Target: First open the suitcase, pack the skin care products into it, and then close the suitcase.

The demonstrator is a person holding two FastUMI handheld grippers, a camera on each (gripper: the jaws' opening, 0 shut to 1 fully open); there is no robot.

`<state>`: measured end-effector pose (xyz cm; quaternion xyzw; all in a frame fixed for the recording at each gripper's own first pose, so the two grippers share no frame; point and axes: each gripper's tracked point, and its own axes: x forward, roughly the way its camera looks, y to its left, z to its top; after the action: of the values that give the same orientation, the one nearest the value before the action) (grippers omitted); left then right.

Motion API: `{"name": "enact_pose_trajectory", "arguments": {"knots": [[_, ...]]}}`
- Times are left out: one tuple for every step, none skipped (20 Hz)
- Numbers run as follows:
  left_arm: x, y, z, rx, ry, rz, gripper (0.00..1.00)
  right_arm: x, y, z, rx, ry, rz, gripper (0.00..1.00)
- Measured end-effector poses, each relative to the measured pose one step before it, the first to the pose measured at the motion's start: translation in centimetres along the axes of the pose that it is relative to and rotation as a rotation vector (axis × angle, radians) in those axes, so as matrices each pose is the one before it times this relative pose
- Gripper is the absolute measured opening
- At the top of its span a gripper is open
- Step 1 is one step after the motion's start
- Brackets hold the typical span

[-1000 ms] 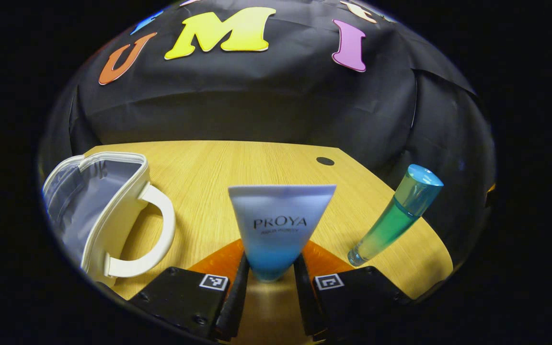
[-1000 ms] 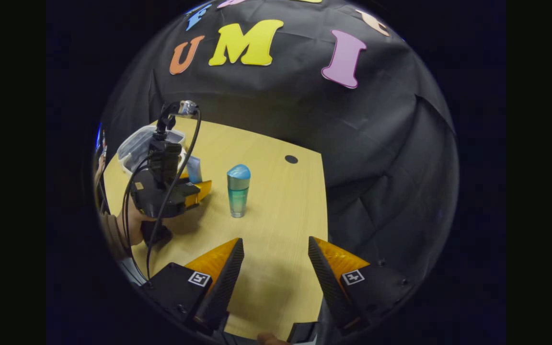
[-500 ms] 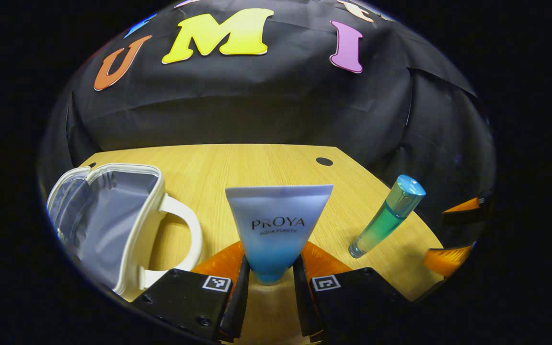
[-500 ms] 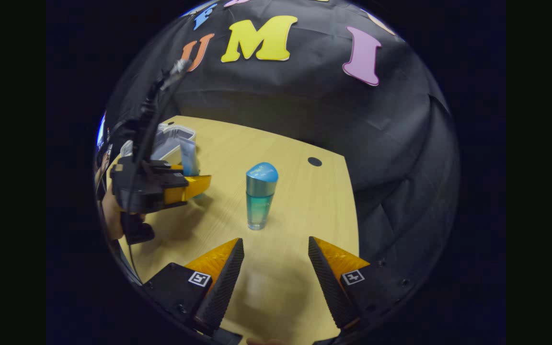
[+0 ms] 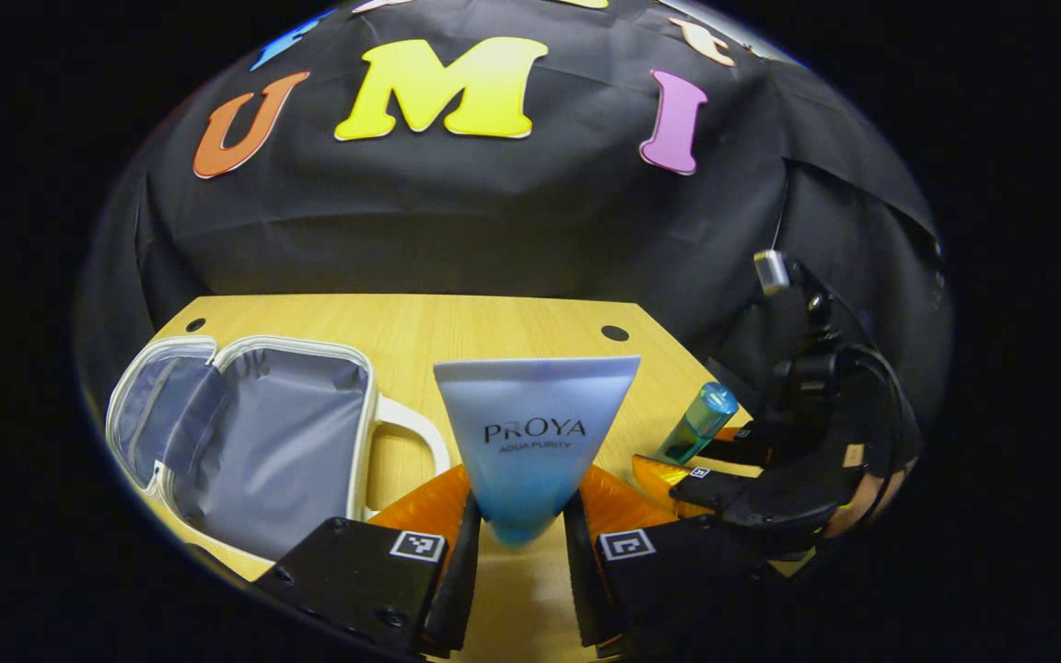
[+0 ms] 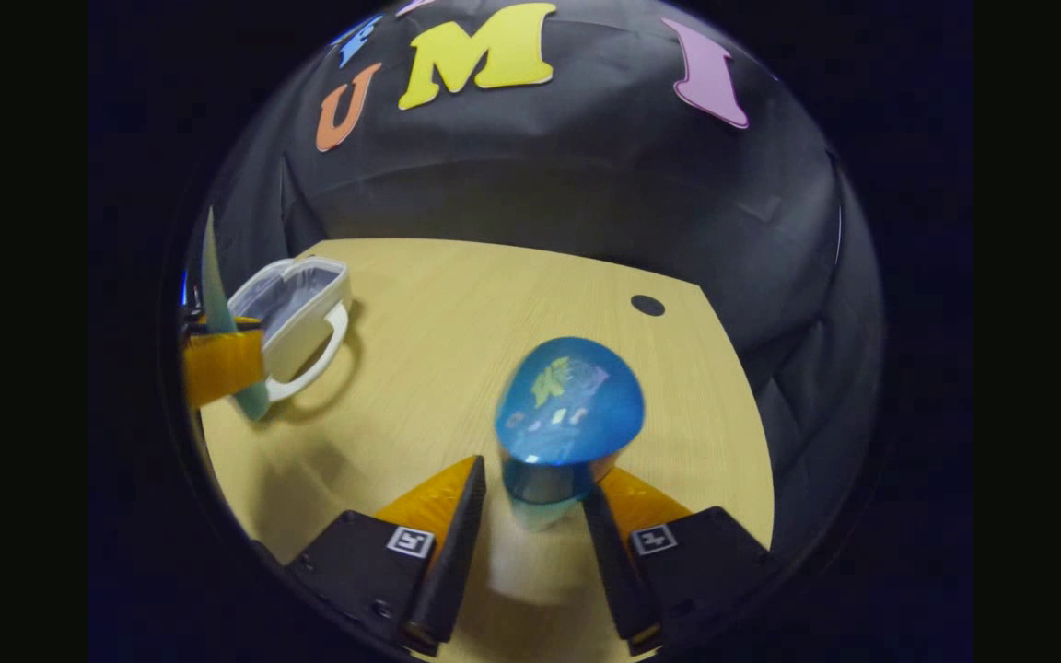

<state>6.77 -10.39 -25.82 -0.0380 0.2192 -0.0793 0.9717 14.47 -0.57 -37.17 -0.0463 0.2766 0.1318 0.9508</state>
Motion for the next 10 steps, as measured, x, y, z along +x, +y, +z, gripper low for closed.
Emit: {"name": "enact_pose_trajectory", "arguments": {"knots": [[-0.736, 0.723, 0.683, -0.00486, -0.00397, 0.00252, 0.47, 0.141, -0.084, 0.096, 0.01931, 0.00435, 0.00263, 0.5], [-0.556, 0.97, 0.618, 0.01298, -0.00471, 0.01262, 0.47, -0.181, 0.022, -0.044, 0.00606, 0.00805, -0.00147, 0.41], [-0.266, 1.067, 0.257, 0.02293, 0.0072, 0.01161, 0.47, -0.098, -0.019, -0.137, 0.00267, 0.00291, -0.00972, 0.4], [-0.316, 1.01, 0.288, 0.02235, 0.00418, 0.0094, 0.47, -0.27, 0.029, -0.186, 0.0035, 0.01113, -0.00606, 0.38], [-0.177, 0.94, 0.495, 0.01378, -0.00146, 0.00752, 0.47, -0.487, 0.228, -0.264, 0.00764, 0.01003, 0.00121, 0.36], [-0.258, 0.787, 0.43, 0.00356, -0.00274, -0.00235, 0.47, -0.718, 0.292, -0.015, 0.00874, 0.00206, -0.00248, 0.34], [-0.351, 0.922, 0.366, 0.00342, -0.00498, 0.00169, 0.47, -0.756, 0.367, 0.165, 0.00275, 0.00172, -0.00197, 0.34], [-0.415, 0.963, 0.325, 0.01003, -0.0033, 0.00234, 0.47, -0.984, 0.543, 0.319, -0.00161, -0.0045, -0.00099, 0.34], [-0.376, 1.084, 0.017, 0.01119, 0.00182, 0.00783, 0.47, -1.007, 0.493, 0.331, -0.00158, -0.00363, -0.00393, 0.34], [-0.191, 1.309, -0.14, 0.00769, 0.00761, 0.00622, 0.47, -0.95, 0.747, 0.387, 0.00037, 0.00104, 0.00859, 0.33]]}}
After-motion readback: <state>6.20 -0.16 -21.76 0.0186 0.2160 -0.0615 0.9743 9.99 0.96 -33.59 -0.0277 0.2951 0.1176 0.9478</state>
